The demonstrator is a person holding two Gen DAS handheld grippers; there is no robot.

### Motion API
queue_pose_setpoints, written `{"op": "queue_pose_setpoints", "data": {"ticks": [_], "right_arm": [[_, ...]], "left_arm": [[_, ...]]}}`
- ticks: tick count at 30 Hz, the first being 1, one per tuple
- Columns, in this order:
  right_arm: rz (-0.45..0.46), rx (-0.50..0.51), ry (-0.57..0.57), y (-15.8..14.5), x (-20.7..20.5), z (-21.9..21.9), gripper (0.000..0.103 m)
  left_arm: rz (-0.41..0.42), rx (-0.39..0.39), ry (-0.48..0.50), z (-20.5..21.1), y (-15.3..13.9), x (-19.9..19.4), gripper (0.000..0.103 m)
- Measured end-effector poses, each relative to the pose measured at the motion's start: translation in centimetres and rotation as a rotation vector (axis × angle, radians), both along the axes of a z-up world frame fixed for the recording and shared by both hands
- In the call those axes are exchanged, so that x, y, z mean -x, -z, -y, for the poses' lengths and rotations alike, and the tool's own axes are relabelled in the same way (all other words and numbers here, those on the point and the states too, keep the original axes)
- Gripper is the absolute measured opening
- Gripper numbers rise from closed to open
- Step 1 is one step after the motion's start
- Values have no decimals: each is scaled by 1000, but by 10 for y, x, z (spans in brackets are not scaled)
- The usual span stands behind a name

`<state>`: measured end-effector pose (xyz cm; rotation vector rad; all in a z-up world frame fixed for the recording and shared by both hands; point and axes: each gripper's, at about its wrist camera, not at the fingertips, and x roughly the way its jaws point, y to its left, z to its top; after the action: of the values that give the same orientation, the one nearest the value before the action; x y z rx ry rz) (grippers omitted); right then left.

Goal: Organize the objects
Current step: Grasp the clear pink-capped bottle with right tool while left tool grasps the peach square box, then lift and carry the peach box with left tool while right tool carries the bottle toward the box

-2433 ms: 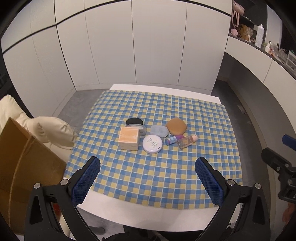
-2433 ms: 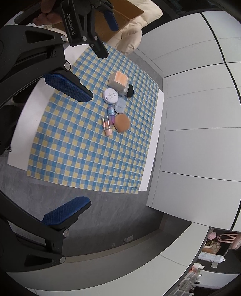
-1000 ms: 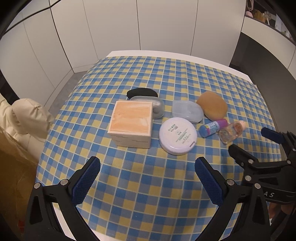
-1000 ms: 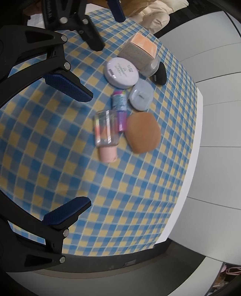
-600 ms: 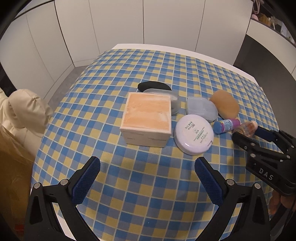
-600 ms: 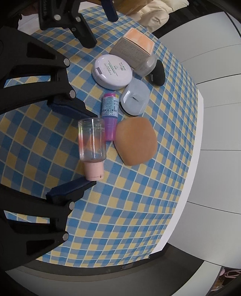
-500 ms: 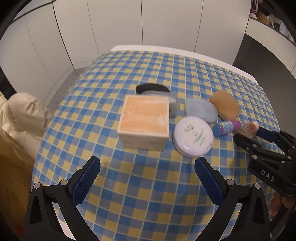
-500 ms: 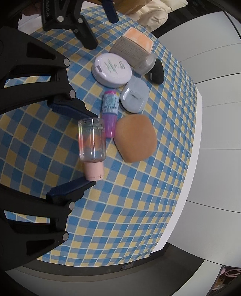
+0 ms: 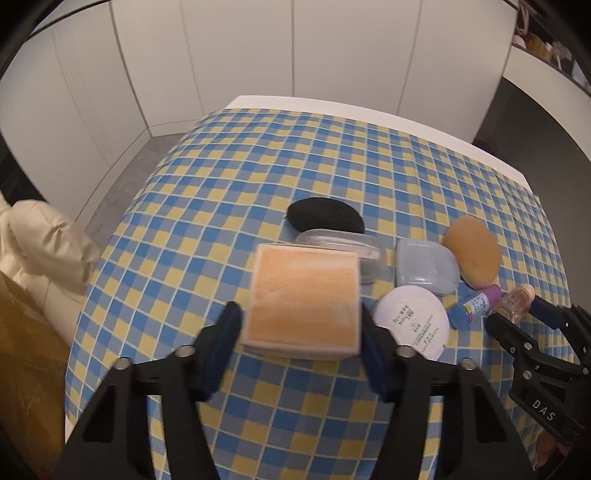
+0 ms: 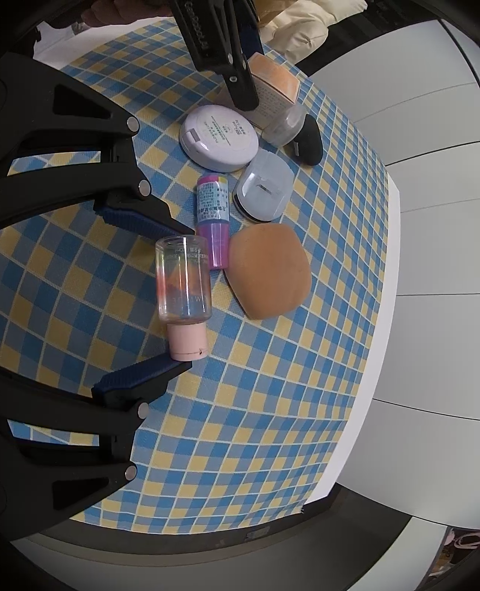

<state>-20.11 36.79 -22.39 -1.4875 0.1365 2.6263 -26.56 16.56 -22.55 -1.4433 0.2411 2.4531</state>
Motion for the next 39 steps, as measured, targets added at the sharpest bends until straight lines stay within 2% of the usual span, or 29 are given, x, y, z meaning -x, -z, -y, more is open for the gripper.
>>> {"op": "queue_pose_setpoints", "data": {"ticks": [6, 14, 21, 28, 32, 39], "right_arm": [[9, 25, 25, -8, -2, -2, 63], [-16, 25, 34, -49, -14, 4, 63], [-20, 39, 48, -90, -30, 4, 63], [-67, 36, 63, -142, -53, 8, 63], [-86, 20, 51, -169, -70, 15, 63], [-98, 8, 31, -199, -98, 26, 63]], "left_arm": [[5, -2, 0, 0, -11, -8, 53], [6, -9, 23, -7, -36, -26, 52], [-49, -16, 78, -18, -92, -53, 52], [-73, -60, 72, -16, -142, -80, 51], [-85, -76, 74, -13, -164, -96, 51], [-108, -114, 90, -7, -202, -132, 51]]}}
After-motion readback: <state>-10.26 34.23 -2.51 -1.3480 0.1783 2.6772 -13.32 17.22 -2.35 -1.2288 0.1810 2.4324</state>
